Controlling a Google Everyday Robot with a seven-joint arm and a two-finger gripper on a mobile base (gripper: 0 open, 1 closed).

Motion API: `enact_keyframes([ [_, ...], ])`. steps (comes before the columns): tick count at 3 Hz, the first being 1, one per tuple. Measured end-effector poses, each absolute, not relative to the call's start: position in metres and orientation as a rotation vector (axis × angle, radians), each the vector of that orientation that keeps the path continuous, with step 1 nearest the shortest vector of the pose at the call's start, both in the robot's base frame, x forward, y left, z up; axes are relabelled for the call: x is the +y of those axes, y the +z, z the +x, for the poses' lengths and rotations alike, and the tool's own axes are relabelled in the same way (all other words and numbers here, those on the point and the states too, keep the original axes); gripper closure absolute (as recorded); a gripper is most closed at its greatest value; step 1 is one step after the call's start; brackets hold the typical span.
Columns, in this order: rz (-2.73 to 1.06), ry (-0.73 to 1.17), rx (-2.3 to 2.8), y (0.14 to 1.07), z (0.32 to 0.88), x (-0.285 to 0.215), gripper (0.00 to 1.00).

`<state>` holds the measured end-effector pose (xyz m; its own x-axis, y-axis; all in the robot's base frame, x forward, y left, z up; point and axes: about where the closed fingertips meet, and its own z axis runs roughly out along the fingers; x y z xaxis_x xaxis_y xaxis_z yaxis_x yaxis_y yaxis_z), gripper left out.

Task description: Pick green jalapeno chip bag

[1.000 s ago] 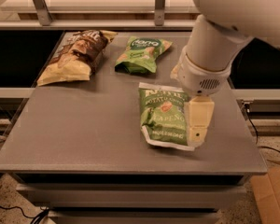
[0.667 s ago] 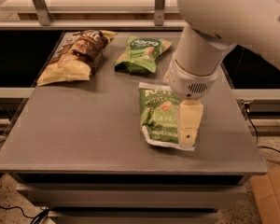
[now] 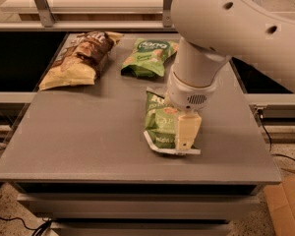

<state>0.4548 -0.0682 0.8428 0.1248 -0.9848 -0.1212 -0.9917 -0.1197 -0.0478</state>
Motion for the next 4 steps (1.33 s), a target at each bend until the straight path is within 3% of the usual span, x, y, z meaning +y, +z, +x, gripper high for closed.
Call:
enact_keyframes([
  [2,-2.281,0.082,1.999,0.8443,0.4567,-0.0659,0.85],
  [3,-2.281,0.082,1.999,0.8477,0.4566,-0.0659,1.0],
  [4,-2.281,0.082,1.999,0.8478,0.4567,-0.0659,1.0],
])
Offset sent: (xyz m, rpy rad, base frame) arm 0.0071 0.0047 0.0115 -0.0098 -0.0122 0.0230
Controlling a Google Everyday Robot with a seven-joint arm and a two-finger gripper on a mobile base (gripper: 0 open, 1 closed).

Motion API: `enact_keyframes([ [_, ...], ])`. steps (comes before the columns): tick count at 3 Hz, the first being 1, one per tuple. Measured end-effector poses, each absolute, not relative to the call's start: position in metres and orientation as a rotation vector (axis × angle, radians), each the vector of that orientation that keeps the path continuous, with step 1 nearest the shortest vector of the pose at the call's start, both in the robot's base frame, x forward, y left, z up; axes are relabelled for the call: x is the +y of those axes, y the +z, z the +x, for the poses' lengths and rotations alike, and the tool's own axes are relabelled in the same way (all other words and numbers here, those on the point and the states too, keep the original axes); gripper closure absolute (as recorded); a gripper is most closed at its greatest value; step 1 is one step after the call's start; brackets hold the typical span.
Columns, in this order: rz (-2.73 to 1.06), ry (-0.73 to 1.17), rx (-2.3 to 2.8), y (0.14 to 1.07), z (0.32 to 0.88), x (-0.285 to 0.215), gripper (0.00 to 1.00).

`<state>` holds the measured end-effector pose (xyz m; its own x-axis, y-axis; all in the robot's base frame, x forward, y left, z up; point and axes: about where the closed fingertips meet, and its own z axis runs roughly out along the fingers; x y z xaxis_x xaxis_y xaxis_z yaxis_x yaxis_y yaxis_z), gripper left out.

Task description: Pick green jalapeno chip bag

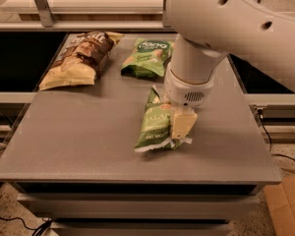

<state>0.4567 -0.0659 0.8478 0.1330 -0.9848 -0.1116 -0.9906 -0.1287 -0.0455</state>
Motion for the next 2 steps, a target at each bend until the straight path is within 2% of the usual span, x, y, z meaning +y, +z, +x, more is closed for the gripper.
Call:
enact_keyframes([
  [2,-2.255,0.057,1.879,0.916,0.469,-0.07,1.0],
])
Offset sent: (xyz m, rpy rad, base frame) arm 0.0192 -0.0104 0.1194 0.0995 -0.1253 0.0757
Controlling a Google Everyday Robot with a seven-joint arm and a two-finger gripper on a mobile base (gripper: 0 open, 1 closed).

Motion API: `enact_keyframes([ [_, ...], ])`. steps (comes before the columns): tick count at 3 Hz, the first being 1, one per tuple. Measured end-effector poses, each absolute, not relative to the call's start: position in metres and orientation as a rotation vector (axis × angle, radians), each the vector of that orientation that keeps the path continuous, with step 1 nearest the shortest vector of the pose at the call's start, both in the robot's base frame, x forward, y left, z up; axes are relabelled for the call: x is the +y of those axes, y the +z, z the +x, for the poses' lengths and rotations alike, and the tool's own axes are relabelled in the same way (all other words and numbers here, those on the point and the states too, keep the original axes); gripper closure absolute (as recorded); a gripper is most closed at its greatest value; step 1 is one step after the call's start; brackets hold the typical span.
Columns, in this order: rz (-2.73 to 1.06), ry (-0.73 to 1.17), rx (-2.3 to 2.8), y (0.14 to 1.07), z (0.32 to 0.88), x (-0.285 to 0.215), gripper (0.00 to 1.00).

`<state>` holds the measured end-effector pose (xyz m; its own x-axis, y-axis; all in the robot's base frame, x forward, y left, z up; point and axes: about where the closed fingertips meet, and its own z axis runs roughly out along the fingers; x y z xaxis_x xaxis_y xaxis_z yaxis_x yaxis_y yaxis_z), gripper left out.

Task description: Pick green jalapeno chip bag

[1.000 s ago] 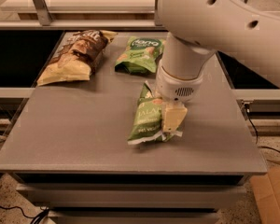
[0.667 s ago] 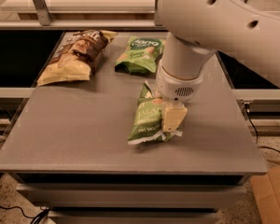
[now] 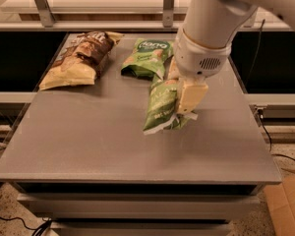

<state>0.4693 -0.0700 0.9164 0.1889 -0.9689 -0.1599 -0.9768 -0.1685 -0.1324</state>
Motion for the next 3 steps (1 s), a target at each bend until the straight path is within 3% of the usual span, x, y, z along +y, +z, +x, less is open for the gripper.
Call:
enact_keyframes([
  [3,-2.231,0.016,1.783,0.977,0.477,-0.074,1.0],
])
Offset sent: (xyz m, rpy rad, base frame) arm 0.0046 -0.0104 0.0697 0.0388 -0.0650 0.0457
